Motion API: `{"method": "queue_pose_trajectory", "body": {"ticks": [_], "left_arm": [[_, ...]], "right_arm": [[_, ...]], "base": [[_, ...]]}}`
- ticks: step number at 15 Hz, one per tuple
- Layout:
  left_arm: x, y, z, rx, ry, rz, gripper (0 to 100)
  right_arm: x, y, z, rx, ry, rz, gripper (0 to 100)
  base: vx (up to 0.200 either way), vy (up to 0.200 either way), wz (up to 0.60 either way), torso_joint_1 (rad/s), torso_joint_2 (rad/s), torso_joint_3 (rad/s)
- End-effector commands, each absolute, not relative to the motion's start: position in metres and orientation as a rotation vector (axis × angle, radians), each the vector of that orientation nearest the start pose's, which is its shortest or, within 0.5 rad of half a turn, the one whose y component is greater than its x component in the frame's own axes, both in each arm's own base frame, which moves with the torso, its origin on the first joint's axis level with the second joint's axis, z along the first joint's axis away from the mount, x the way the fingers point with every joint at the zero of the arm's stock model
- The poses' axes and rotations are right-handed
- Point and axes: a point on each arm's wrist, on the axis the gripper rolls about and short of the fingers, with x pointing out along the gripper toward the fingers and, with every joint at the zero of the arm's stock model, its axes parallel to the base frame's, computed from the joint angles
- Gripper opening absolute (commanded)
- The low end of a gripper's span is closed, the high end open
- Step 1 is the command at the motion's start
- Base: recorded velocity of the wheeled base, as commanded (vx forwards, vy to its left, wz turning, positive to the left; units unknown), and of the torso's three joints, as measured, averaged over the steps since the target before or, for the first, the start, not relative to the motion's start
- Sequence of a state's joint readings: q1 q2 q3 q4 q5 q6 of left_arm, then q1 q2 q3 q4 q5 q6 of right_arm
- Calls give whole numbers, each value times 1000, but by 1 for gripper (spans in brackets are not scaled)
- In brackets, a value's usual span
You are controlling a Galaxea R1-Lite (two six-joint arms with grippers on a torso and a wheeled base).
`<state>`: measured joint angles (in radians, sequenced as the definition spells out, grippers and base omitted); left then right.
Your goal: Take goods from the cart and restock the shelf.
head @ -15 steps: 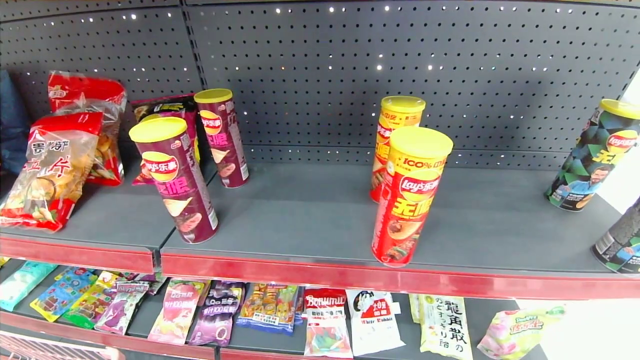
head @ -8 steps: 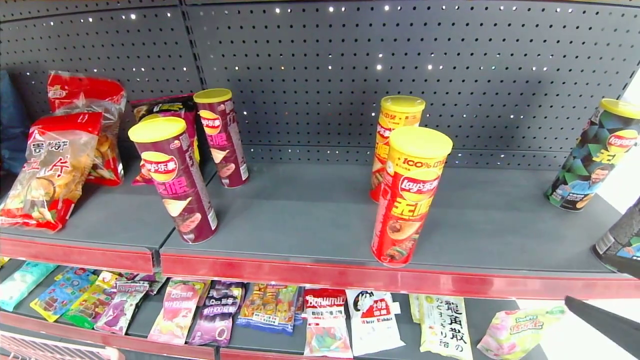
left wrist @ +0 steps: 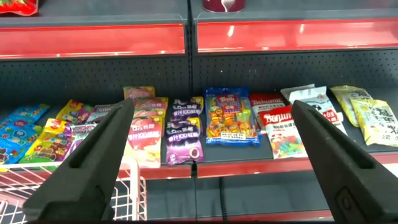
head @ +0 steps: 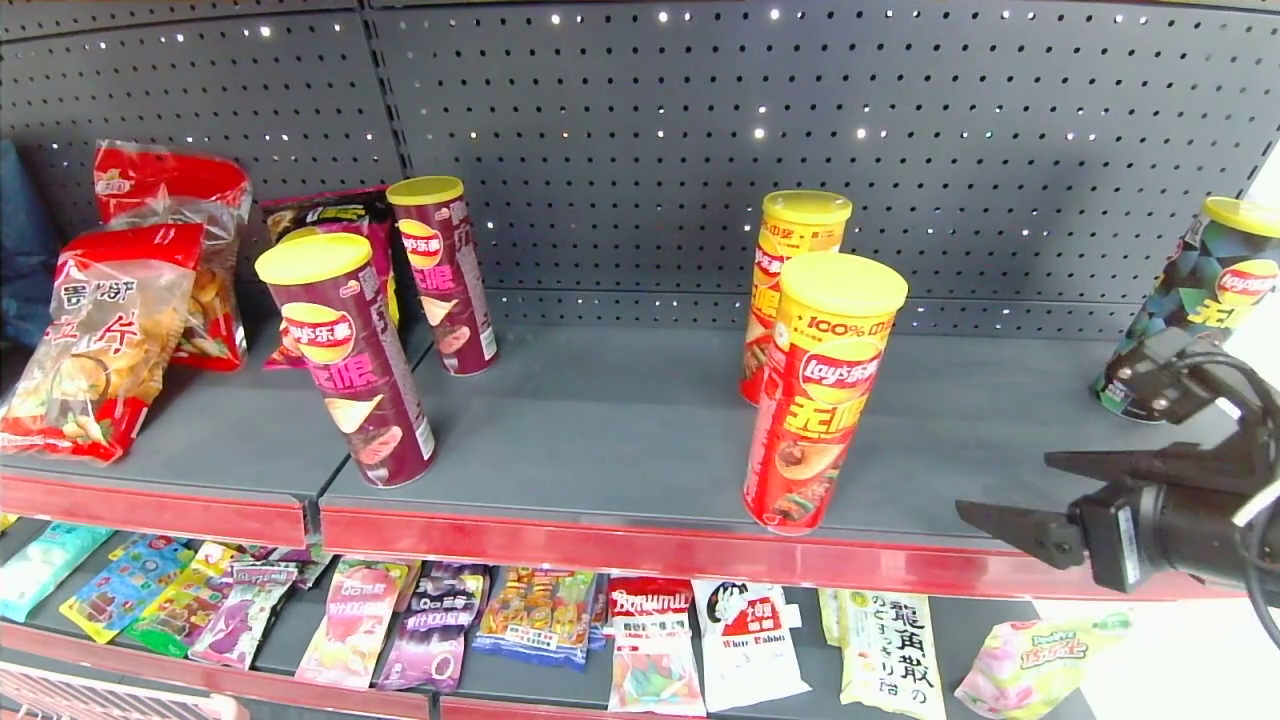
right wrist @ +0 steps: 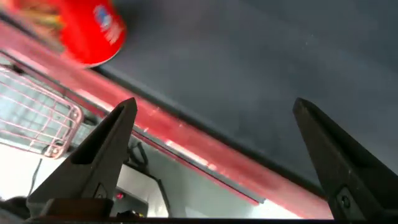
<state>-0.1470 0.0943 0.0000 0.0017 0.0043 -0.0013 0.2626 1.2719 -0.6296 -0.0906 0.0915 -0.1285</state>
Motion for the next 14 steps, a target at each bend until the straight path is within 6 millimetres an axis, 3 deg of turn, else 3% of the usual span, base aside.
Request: {"method": "queue_pose_trajectory", "body": {"ticks": [1,6,11,14], "left_arm": [[-15,2,77,6,100,-142,100],[-15,2,77,6,100,-142,100],[-15,2,77,6,100,-141,100],[-15,2,77,6,100,-142,100]], "right_arm": [[202,57,178,-180,583,374,100],[225,70,164,-203,583,354,100],[238,97,162,-184,589,387,100],[249,101,163,-188,583,372,100]], "base": [[0,0,0,0,0,0],[0,0,0,0,0,0],[0,0,0,0,0,0],[0,0,0,0,0,0]]}}
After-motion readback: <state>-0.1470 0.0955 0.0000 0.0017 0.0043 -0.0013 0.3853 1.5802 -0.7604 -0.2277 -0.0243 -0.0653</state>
